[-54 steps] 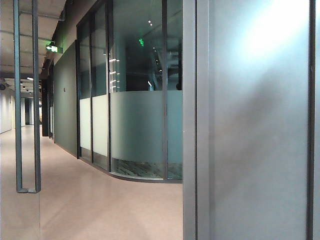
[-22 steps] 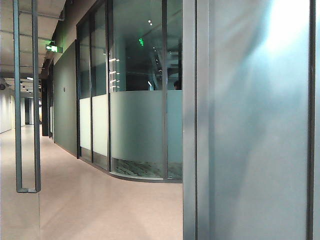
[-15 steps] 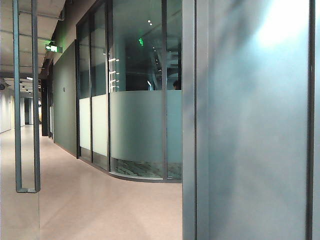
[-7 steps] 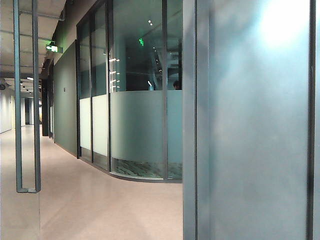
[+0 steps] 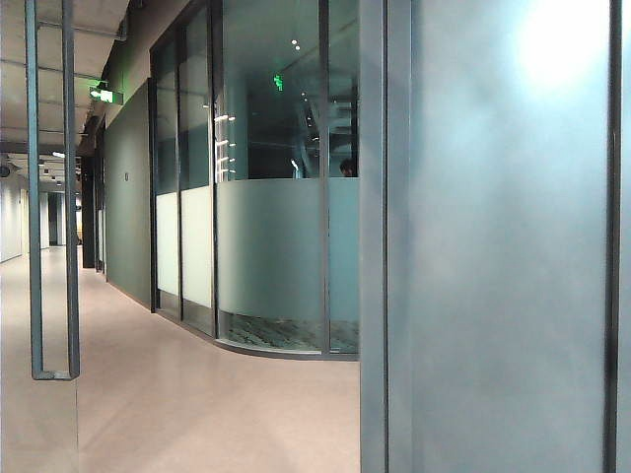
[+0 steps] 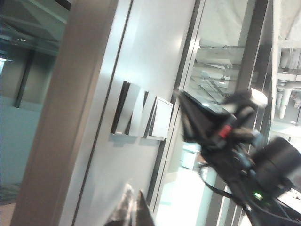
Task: Raise the arm to find the leftmost switch on the wall and turn off the lights.
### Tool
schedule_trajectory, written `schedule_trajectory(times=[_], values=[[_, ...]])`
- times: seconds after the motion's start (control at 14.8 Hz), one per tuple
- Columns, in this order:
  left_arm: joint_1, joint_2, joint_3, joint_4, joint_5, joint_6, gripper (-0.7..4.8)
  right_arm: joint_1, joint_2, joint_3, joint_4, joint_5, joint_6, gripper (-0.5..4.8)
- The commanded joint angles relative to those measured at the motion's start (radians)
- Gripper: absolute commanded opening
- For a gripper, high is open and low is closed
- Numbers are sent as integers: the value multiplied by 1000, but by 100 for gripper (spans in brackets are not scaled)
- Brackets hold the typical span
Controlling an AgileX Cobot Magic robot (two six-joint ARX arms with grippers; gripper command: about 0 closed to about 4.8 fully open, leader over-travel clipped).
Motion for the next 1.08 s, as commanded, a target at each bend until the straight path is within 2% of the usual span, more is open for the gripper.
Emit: schedule_trajectory(times=[0.07, 0.27, 0.47, 1.08], values=[[1, -3, 4, 16, 1, 6, -5, 7, 85, 109, -23, -1, -18, -1], [1, -3, 4, 15, 2, 6, -5, 6, 153, 158, -25, 4, -29, -1], [1, -3, 4, 16, 2, 6, -5, 6, 171, 161, -20, 55, -86, -1], [1, -3, 4, 16, 1, 7, -5, 3, 193, 163, 24, 164, -134, -1]])
